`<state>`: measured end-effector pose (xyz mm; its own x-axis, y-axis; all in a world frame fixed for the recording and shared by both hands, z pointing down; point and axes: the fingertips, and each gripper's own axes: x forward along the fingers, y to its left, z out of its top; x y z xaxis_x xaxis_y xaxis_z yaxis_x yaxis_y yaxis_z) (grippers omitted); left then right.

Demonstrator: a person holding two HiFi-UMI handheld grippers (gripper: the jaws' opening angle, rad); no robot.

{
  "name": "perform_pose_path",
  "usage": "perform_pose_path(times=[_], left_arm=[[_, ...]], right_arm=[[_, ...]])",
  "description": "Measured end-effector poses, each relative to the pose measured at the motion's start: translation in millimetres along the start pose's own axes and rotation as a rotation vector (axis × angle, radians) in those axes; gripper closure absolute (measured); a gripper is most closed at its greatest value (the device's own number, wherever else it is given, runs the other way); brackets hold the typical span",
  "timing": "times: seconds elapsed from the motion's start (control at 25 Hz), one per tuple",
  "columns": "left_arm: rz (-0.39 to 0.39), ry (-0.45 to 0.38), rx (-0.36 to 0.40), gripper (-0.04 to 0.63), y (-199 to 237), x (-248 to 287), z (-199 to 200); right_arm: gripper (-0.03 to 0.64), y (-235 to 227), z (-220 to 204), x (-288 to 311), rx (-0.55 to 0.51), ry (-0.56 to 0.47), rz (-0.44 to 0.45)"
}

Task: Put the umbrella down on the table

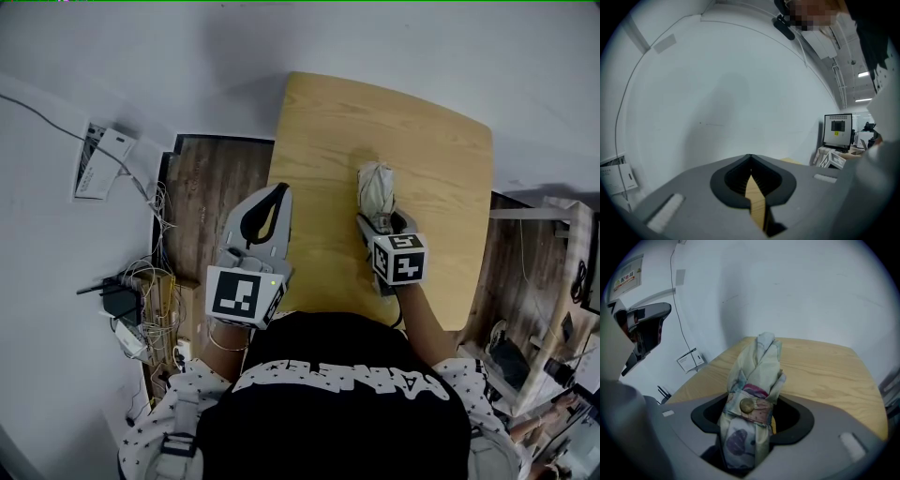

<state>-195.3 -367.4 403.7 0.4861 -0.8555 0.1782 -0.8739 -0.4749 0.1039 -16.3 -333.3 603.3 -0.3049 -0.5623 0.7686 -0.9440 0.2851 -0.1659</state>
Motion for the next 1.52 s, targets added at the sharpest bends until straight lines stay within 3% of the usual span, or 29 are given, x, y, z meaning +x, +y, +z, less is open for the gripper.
perform_pose_path(times=[1.12, 1.52], left_arm=[[-0.015, 0.005, -0.015, 0.594, -1, -2, -4], [-0.018, -0.003, -0.031, 0.594, -1, -3, -3]], right_arm=[[0.318, -1, -10, 15, -0.001, 0.052, -0.017], [0.264, -3, -2, 11, -0.009, 0.005, -0.03]])
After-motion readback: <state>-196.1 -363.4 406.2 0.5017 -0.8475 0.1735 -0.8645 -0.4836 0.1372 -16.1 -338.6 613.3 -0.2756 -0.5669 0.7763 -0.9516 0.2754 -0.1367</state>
